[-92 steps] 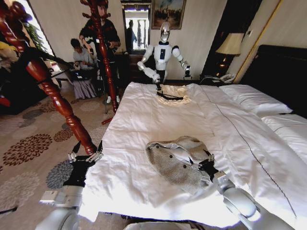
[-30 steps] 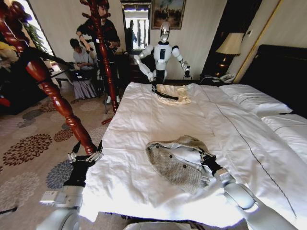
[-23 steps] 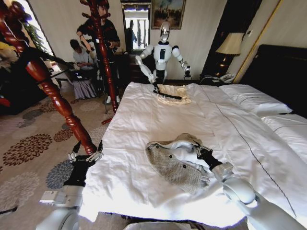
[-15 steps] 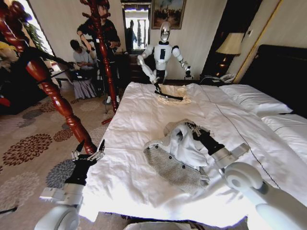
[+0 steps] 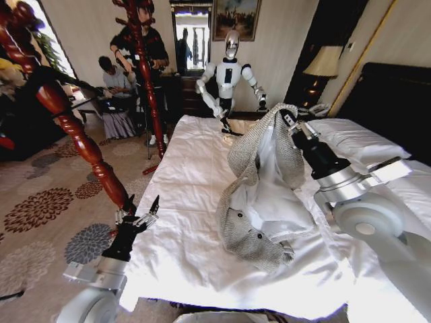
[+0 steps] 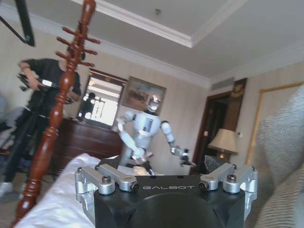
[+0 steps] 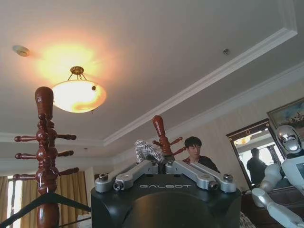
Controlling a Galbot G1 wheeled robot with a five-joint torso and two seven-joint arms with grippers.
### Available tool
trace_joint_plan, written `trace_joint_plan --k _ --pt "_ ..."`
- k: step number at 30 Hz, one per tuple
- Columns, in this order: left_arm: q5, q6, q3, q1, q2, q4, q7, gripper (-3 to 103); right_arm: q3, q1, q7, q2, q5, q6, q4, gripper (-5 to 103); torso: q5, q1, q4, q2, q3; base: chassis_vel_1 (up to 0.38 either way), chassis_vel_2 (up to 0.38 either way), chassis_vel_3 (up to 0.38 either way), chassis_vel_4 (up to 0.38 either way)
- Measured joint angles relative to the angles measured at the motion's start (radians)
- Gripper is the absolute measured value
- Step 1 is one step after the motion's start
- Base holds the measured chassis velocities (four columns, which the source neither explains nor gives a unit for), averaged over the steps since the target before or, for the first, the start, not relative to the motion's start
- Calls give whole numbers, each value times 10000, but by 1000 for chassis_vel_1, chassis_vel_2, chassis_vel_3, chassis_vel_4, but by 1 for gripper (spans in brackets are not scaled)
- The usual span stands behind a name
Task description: Pick up the clothes from the bed and hang them on the clothes hanger.
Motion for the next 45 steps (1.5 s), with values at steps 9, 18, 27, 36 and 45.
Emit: trace_joint_plan --k 9,18,27,36,45 --pt "-181 211 710 -711 1138 737 961 100 -193 -188 -105 364 -420 -73 -157 2 0 0 1 0 0 0 0 0 0" --pt "616 43 1410 -2308 2583 2121 2812 100 -375 2 -110 150 -379 -127 -424 2 -2 0 1 0 0 0 0 0 0" --pt "717 110 3690 -5450 3059 4055 3333 100 -420 167 -99 -63 -188 -152 -655 2 1 1 2 -1 0 0 0 0 0" --pt "747 220 6001 -7742 2703 5606 3511 100 -261 238 -73 -108 -107 -204 -609 2 1 1 1 -1 1 0 0 0 0" --pt "741 357 6789 -8541 2203 6424 3727 96 -181 224 -70 -97 -117 -232 -604 2 2 0 3 0 -1 0 0 0 0"
